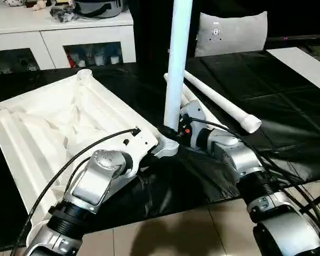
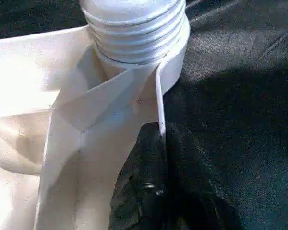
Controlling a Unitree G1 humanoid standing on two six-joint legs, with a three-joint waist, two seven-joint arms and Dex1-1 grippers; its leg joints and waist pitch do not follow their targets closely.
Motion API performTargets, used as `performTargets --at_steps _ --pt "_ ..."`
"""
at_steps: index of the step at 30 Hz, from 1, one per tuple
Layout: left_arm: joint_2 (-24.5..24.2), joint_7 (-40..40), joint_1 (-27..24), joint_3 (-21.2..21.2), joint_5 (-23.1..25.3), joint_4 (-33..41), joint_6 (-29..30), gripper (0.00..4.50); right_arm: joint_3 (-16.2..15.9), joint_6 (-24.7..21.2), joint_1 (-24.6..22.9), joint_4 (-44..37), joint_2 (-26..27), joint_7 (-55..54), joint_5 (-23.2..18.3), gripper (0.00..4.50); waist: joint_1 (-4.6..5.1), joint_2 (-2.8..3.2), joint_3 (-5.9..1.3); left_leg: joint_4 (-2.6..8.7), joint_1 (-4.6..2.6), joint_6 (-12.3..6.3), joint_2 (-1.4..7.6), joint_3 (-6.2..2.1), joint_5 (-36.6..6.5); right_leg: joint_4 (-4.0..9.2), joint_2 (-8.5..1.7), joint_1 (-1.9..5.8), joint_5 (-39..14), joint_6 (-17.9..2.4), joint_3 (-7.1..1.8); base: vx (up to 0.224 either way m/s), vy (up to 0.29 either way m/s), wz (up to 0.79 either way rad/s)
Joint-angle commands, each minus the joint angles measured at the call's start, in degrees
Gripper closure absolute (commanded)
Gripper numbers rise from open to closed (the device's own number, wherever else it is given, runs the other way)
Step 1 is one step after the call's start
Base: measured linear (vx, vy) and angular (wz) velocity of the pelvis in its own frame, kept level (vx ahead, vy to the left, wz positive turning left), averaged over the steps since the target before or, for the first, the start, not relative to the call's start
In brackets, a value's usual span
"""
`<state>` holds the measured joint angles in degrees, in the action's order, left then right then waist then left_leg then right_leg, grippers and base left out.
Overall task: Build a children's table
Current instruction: Insert table leg to table base
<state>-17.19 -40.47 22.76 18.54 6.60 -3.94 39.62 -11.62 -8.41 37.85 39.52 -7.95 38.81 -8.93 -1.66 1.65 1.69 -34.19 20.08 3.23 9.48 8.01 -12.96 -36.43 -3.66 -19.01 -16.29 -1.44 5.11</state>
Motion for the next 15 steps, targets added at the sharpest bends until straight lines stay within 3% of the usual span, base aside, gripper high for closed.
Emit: performTargets --at_steps 1,4,5,9,12,15 --pt "-1.14 -1.19 1.11 1.47 0.49 2.35 -0.08 4.5 -2.44 -4.15 -4.17 7.97 -0.1 -2.42 4.32 2.61 -0.31 0.66 -1.17 5.34 0.83 -2.78 4.34 -1.44 -10.16 5.92 -6.04 1.07 -7.37 -12.69 -4.15 0.0 0.0 0.0" --pt "-1.49 -1.14 1.18 1.46 0.1 2.18 -0.31 4.5 -1.75 -3.96 -4.07 8.72 0.45 -2.9 4.1 2.61 -0.51 0.56 -1.07 5.43 0.65 -2.57 4.22 -1.17 -10.2 6.17 -5.88 0.95 -7.44 -12.55 -4.21 0.0 0.0 0.0" --pt "-1.49 -1.14 1.18 1.46 0.1 2.18 -0.31 4.5 -1.75 -3.96 -4.07 8.72 0.45 -2.9 4.1 2.26 -0.51 0.56 -1.07 5.43 0.65 -2.57 4.22 -1.17 -10.2 6.17 -5.88 0.95 -7.44 -12.55 -4.21 0.0 0.0 0.0" --pt "-1.1 -1.0 1.33 0.49 -0.57 1.29 -2.36 4.5 -0.66 -2.43 -3.68 9.3 1.08 -2.23 3.13 1.86 -0.64 0.66 -1.07 5.57 0.52 -1.86 4.41 -1.09 -10.82 6.36 -5.87 0.77 -9.36 -12.44 -4.27 0.0 0.0 0.0" --pt "-1.41 -0.86 1.58 0.16 -1.02 0.23 -3.98 4.5 -0.46 -0.65 -3.73 9.19 1.14 -2.32 3.32 1.71 -0.78 0.7 -1.52 5.27 0.7 -2.68 4.51 -1.05 -6.22 5.43 -5.62 1.1 -0.93 -13.38 -4.09 0.0 0.0 0.0" --pt "-1.87 -0.89 1.74 0.02 -1.09 -1.23 -6.21 4.5 0.35 0.64 -4.45 8.19 0.98 -2.58 2.89 1.42 -1.01 0.9 -1.6 4.96 0.68 -3.9 4.4 -0.9 -3.66 5.12 -5.67 1.22 3.86 -14.02 -3.98 0.0 0.0 0.0"
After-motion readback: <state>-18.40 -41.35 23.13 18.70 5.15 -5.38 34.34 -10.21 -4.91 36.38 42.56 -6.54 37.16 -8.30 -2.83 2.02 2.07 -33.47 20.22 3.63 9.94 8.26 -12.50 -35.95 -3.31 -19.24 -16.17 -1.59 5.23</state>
